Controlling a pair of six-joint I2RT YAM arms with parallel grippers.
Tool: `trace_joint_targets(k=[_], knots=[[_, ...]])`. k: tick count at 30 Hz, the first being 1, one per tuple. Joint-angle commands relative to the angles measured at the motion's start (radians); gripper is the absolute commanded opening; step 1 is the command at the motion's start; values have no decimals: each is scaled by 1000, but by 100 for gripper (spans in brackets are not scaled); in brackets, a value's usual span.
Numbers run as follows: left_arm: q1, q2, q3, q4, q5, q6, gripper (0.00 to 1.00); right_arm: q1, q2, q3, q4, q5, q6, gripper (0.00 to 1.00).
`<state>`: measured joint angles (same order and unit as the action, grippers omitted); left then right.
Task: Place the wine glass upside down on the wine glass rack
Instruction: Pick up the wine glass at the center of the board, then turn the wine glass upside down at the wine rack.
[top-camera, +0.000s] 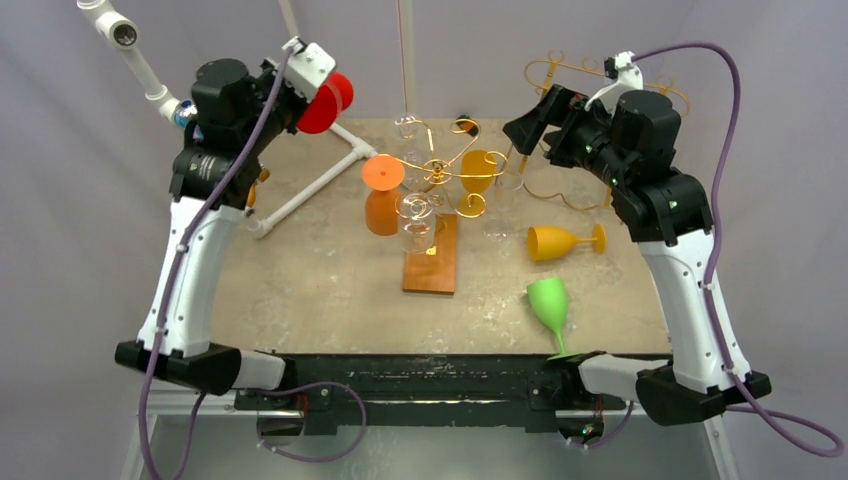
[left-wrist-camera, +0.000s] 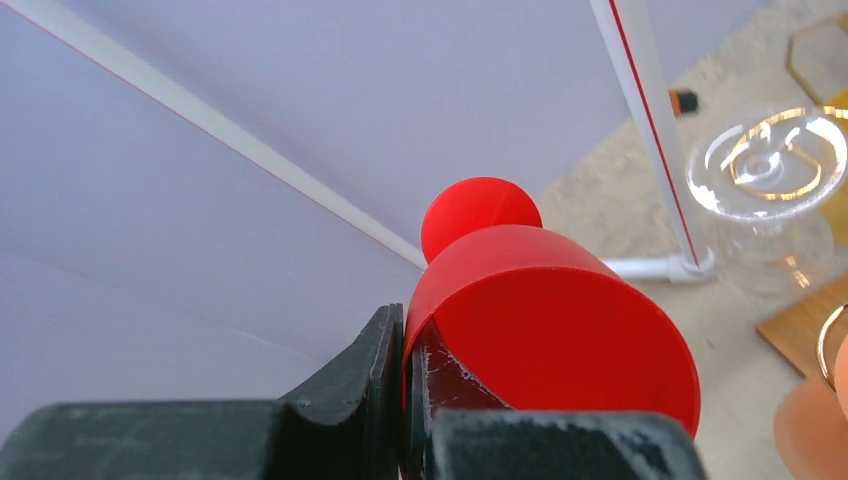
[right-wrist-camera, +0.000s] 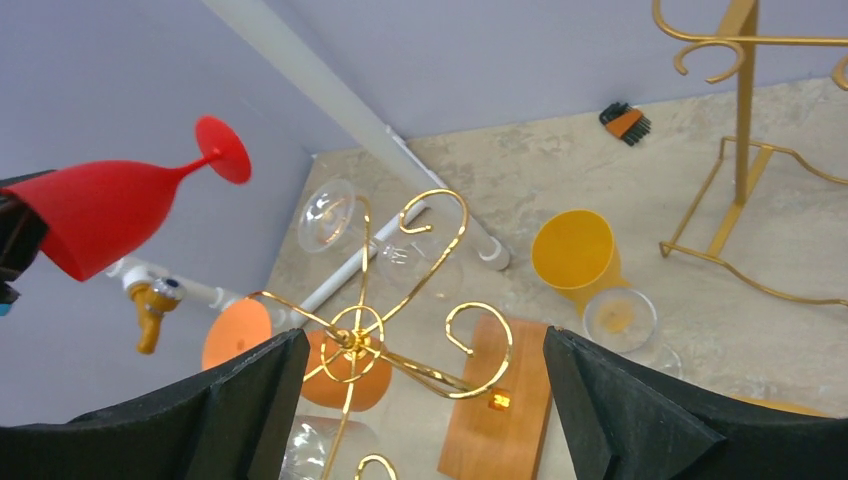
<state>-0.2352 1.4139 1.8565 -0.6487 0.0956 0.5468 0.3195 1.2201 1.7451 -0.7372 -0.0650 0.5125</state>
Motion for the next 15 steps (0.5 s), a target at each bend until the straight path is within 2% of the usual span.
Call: trace_joint_targets(k=[1,3,4,6,8,13,15], knots=[[4,-135,-94,332,22,45,0,-3,14,104,23,-80,56,99],[4,-229,-204,511,109,36,0,-2,22,122,61,-137,99,99],[4,-297,-260,603,196,40,0,5,32,147,63,-152,110,99],[4,-375,-381,805,302,35,0,67,46,179,85,-124,130,99],[4,-407,-423,889,386,42,0,120,44,164,168,-133,168,99],[4,-419,-449,1105,339,23,0,275,78,107,375,-170,298,99],[4,-426,-461,1148,333,37,0,344,66,34,521,-151,349,99]])
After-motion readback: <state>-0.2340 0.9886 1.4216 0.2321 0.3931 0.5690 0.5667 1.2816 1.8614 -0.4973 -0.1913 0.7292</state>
